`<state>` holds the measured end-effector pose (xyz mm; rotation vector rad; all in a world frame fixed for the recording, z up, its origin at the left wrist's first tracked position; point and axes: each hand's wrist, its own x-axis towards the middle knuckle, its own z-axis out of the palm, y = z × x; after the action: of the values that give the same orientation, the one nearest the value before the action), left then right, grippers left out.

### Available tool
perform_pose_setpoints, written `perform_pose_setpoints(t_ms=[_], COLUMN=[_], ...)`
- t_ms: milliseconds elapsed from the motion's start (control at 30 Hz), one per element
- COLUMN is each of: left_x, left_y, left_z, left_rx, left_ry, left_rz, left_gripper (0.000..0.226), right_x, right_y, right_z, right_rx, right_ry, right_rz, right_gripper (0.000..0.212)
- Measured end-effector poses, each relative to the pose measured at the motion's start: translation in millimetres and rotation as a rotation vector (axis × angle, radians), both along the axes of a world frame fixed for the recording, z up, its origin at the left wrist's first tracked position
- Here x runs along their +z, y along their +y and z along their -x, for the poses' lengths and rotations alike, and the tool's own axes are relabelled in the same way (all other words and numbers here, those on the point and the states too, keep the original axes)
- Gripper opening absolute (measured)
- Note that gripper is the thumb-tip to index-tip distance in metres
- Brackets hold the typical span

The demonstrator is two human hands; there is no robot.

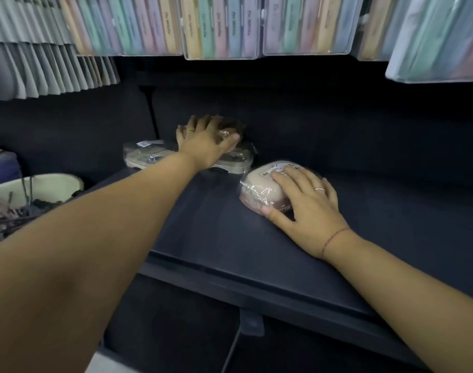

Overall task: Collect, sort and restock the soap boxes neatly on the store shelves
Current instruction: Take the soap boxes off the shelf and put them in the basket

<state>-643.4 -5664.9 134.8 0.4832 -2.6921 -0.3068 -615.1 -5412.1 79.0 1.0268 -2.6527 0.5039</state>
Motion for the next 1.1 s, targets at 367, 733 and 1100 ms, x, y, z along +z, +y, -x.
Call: perform_pose_setpoints(t_ms=[367, 733, 1100], left_x=[28, 27, 26], left_y=[10, 10, 36], left_z=[-55, -55, -116], left_rx=[-0.091, -0.182, -0.125], left_ry=[-0.042, -0.443, -0.282], left_rz=[0.257, 0.302, 0.453], left_gripper=[0.075, 0.144, 0.084], right_x=[9, 22, 50], right_y=[16, 67, 113], right_z=[-25, -39, -84], right_rx=[-0.121, -0.059, -0.121], right_ry=[0.108, -0.007, -0.245], right_rz=[-0.121, -0.071, -0.207], right_gripper=[0.087, 0.096, 0.077])
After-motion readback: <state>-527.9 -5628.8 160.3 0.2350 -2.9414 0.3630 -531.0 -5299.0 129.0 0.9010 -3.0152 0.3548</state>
